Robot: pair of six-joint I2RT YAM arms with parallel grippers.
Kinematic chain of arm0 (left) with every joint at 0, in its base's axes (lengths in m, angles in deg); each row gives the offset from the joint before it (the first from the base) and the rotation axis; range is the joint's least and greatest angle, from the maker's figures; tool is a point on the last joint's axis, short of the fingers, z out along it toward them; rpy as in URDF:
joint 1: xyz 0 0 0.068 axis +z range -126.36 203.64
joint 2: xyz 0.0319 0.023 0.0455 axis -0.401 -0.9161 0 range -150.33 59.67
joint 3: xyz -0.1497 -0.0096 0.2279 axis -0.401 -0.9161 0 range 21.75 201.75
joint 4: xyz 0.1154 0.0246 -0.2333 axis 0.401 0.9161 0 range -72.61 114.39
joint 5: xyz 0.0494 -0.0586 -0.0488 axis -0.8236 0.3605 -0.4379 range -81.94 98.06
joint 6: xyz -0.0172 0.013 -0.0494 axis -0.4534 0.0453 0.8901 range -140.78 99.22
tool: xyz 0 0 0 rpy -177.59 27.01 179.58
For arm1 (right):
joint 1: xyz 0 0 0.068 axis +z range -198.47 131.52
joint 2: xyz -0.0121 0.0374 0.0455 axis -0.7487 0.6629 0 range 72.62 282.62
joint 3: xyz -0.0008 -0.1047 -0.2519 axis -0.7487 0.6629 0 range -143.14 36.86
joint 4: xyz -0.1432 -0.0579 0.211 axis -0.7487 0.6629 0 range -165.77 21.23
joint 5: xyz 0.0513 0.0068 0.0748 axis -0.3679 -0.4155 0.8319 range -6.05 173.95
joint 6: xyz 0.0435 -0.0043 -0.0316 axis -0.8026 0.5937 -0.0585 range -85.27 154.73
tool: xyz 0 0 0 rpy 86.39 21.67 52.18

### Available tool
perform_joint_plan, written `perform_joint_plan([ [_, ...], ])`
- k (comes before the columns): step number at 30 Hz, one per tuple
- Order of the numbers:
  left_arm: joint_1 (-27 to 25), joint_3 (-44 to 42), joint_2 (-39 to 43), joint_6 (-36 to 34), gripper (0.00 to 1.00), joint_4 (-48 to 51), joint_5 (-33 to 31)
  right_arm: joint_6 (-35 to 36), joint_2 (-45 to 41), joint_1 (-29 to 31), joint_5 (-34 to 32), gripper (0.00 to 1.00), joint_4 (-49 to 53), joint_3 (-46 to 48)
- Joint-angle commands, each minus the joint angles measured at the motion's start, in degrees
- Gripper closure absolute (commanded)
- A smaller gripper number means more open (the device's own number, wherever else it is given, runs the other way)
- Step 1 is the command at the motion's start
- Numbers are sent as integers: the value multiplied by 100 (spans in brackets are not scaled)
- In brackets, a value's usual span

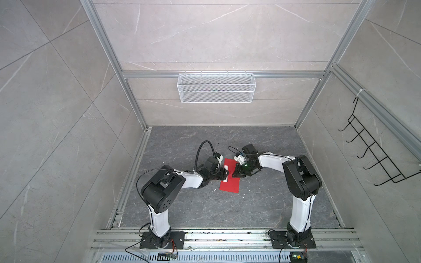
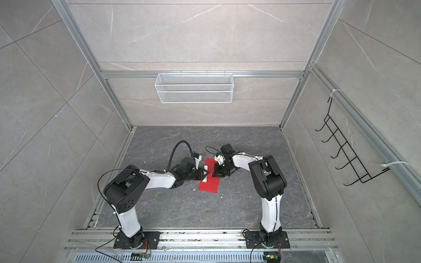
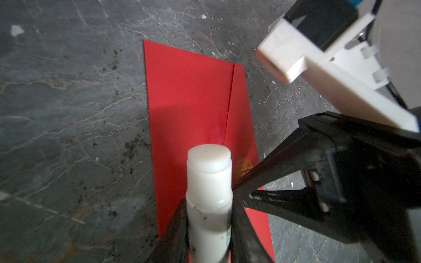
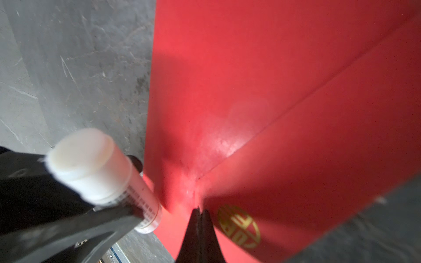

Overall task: Place the letter into the envelope and seal it
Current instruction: 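Press the flap once more, then lift the right gripper off the envelope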

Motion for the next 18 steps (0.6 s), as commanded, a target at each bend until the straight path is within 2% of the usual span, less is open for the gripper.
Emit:
perform_joint_plan([
  [1, -23, 164, 54, -104, 100, 134, -138, -107, -932, -24, -305, 85, -191, 70],
  [6, -21, 341, 402, -293, 100, 130, -194, -151, -1844, -118, -936, 55, -335, 397],
  [9, -15, 419, 675, -482, 100, 121, -274, -268, -2094, -226, -1179, 48, -414, 638],
  [12, -7, 432, 986, -737, 100, 130, -340, -519, -2126, -307, -1294, 24, -511, 836],
  [17, 10, 381, 1498, -1171, 100, 198, -559, -887, -1919, -342, -1387, 19, -708, 958],
  [18, 11, 389, 1584, -1246, 100, 246, -594, -953, -1851, -340, -1419, 10, -728, 955],
])
